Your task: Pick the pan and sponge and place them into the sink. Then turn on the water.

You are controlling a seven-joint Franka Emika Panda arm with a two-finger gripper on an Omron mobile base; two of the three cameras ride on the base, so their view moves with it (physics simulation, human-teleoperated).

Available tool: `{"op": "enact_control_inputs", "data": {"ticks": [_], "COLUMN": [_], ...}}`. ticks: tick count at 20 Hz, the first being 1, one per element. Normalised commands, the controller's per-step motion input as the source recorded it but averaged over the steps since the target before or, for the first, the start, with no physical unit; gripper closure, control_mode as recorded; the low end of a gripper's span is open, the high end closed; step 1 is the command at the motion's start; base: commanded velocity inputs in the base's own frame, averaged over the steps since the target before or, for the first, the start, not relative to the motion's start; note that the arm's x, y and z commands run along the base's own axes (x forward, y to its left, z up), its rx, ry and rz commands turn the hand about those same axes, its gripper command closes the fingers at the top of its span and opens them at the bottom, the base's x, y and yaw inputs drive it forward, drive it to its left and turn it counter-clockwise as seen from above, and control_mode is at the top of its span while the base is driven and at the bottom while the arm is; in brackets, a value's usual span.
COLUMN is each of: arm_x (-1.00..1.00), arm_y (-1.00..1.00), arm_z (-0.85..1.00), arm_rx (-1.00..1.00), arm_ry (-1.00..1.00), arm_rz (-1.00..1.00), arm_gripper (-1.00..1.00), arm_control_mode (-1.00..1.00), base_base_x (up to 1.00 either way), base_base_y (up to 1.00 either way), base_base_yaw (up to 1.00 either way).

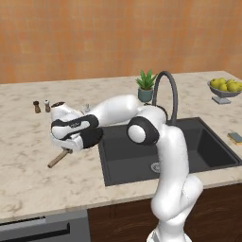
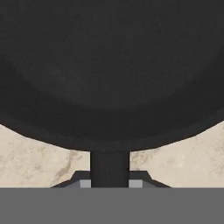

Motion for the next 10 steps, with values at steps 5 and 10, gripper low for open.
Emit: {"op": "enact_control_inputs", "data": {"ticks": [5, 10], "arm_x": [-0.25, -0.38], "arm_y": [-0.35, -0.1], "arm_z": [0.16, 0.05], "arm_rx": [0.0, 0.0], "arm_ry": [-0.1, -0.23], "arm_rz": [-0.47, -0.28], "arm_gripper": [1.0, 1.0], "arm_control_mode": [-1.0, -1.0], "base_base_x": [0.0, 0.0], "base_base_y": [0.0, 0.0], "base_base_yaw": [0.0, 0.0]}}
